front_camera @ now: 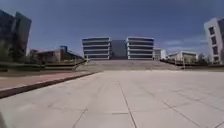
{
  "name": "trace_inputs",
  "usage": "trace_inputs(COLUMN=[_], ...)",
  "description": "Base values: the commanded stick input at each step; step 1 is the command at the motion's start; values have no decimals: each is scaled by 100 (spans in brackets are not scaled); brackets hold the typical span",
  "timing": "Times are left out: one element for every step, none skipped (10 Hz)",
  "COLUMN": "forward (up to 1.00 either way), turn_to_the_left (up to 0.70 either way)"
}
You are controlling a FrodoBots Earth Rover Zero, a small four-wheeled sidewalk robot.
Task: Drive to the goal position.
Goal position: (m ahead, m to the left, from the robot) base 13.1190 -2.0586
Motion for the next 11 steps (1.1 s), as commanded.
trace_inputs(forward=[70, 70, 70, 70, 70, 70, 70, 70, 70, 70, 70], turn_to_the_left=[-5, -5, -5, -5, -5, -5, -5, -5, -5, -5, -5])
